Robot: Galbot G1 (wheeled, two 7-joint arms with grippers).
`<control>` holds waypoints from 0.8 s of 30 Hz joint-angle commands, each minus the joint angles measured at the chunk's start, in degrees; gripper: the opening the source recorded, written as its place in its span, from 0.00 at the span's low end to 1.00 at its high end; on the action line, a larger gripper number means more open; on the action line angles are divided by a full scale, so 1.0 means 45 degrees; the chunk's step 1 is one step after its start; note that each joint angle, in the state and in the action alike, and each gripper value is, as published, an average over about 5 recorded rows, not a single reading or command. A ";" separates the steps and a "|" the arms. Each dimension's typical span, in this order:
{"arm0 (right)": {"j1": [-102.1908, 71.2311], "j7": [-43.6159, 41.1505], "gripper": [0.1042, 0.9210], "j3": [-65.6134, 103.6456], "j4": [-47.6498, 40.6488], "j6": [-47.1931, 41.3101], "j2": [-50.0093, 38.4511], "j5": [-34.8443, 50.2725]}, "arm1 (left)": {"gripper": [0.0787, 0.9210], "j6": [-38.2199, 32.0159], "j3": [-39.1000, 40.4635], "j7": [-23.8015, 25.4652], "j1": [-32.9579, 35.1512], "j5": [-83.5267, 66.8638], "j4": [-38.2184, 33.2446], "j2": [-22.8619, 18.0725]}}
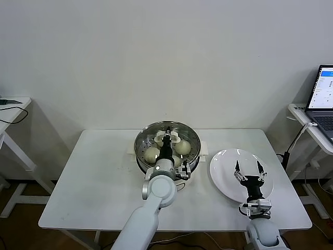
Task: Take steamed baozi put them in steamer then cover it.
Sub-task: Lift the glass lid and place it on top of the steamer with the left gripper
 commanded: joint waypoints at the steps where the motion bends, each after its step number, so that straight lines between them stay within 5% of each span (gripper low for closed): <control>1: 0.0020 -0.0005 0.88 0.0003 -0.0008 0.0012 0.0018 0.0005 | 0.14 -0.0029 -0.0042 -0.0065 0.0003 0.0169 0.0219 -0.0598; 14: 0.0014 -0.0017 0.88 -0.0021 0.0037 -0.0005 -0.0003 0.0029 | 0.15 -0.0046 -0.0053 -0.0067 0.0238 0.0379 -0.0087 -0.0567; 24: 0.0028 -0.0004 0.88 -0.0045 0.0171 -0.0082 -0.0076 0.0063 | 0.46 0.0311 0.0291 0.0161 0.0928 -0.0531 -0.2214 0.0229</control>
